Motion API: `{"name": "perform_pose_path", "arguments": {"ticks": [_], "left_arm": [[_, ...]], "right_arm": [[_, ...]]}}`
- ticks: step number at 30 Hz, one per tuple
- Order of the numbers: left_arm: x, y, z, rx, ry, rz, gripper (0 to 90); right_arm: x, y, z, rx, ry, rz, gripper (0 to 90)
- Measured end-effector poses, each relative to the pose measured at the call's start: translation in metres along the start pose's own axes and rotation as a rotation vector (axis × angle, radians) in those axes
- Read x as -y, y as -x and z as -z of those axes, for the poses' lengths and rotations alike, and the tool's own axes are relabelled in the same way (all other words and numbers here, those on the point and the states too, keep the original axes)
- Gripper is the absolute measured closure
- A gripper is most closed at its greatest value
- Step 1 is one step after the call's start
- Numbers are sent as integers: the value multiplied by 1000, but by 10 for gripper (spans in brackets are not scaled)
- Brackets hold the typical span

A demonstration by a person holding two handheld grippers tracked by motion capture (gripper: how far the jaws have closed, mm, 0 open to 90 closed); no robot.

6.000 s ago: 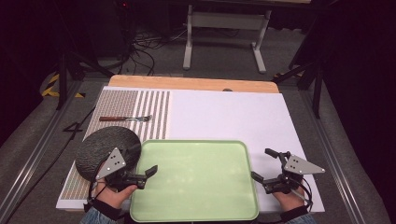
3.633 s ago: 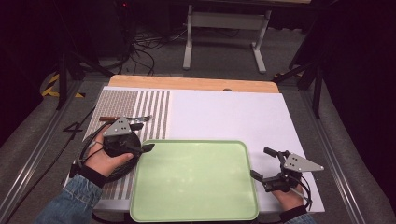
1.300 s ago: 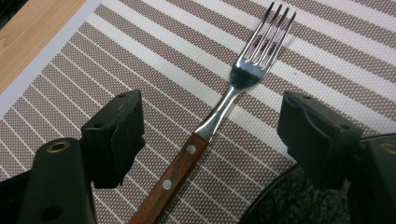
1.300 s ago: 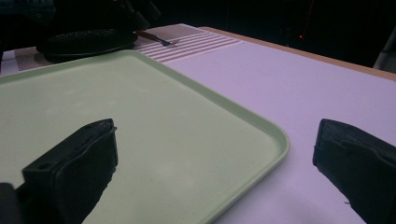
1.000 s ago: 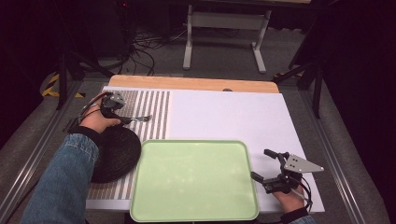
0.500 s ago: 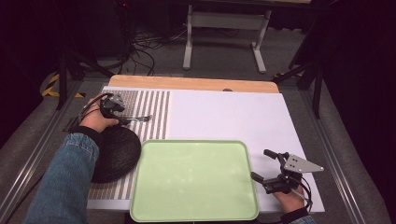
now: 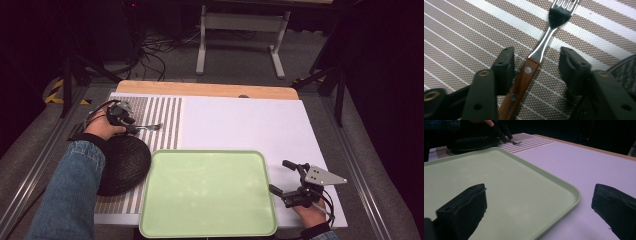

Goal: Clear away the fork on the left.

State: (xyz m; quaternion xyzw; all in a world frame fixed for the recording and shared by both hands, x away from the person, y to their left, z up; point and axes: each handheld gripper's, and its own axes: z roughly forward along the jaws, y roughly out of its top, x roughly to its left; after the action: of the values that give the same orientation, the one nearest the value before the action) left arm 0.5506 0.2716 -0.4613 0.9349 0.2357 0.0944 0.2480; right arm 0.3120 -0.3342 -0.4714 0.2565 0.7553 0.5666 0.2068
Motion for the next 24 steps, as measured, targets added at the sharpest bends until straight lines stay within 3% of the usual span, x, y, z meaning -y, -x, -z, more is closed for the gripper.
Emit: {"name": "perform_pose_path", "arguments": {"ticks": [5, 9, 13, 24], "left_arm": [[-2, 1, 1, 24, -25, -3, 630], [-3, 2, 5, 50, -87, -20, 666], [-5, 4, 7, 48, -134, -46, 743], [-14, 11, 7, 9, -206, -97, 775]], "right_arm": [[0, 0, 0, -6, 1, -1, 4], [0, 0, 0, -8, -1, -2, 4], [0, 0, 0, -11, 1, -2, 4], [0, 0, 0, -16, 3, -6, 4]]}}
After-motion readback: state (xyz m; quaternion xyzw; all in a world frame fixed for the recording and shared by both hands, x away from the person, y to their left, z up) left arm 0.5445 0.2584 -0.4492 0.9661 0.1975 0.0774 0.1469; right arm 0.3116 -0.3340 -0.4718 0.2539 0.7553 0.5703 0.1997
